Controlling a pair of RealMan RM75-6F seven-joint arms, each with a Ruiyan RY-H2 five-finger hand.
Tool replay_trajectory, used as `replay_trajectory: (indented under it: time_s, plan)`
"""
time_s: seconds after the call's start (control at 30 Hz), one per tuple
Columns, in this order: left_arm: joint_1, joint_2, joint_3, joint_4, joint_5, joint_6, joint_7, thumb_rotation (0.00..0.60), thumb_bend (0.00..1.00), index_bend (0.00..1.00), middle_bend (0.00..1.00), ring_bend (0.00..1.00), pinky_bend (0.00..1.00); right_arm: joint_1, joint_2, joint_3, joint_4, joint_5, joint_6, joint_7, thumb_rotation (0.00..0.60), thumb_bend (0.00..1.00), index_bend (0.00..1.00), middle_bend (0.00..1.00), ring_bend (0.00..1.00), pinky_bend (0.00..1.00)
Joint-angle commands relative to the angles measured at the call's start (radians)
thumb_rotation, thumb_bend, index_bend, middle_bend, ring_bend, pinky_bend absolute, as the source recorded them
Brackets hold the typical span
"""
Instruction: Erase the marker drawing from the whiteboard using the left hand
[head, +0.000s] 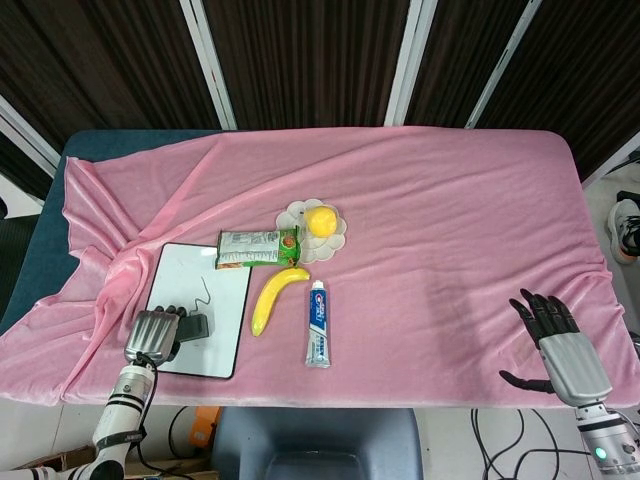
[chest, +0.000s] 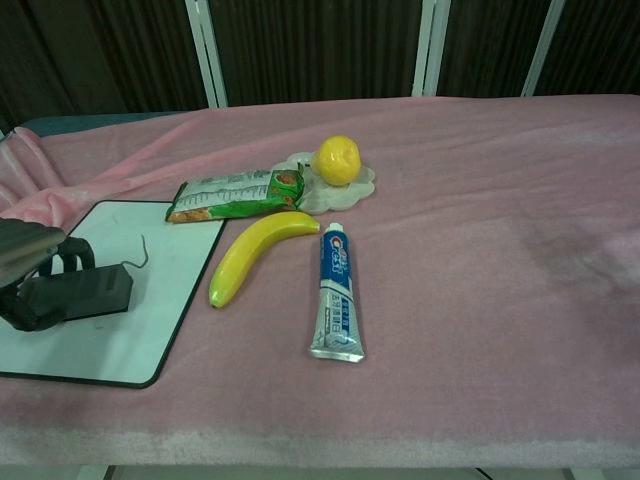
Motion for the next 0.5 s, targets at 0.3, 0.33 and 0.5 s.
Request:
replay_trajectory:
  time_s: [0.3, 0.33, 0.5]
  plan:
    - [-0.058, -0.058, -0.05, 0.062, -0.076, 0.005, 0.048, 0.6, 0.77, 0.65, 0.81, 0.67, 0.59, 0.001, 0.003, -0.001, -0.002, 0.003, -0.004, -0.001, 0.6, 0.22, 0.0, 0.0, 0.0, 0.0]
    - [-0.065, -0.067, -0.056, 0.073, -0.087, 0.006, 0.055, 0.6, 0.77, 0.65, 0.81, 0.67, 0.59, 0.002, 0.004, -0.001, -0.003, 0.003, -0.005, 0.0, 0.6, 0.22, 0.0, 0.0, 0.0, 0.0]
    - [-0.098, -0.095, -0.085, 0.112, -0.147, -0.001, 0.082, 0.6, 0.77, 0.65, 0.81, 0.67, 0.59, -0.002, 0.007, 0.001, -0.003, 0.003, 0.004, 0.007, 0.6, 0.22, 0.0, 0.0, 0.0, 0.0]
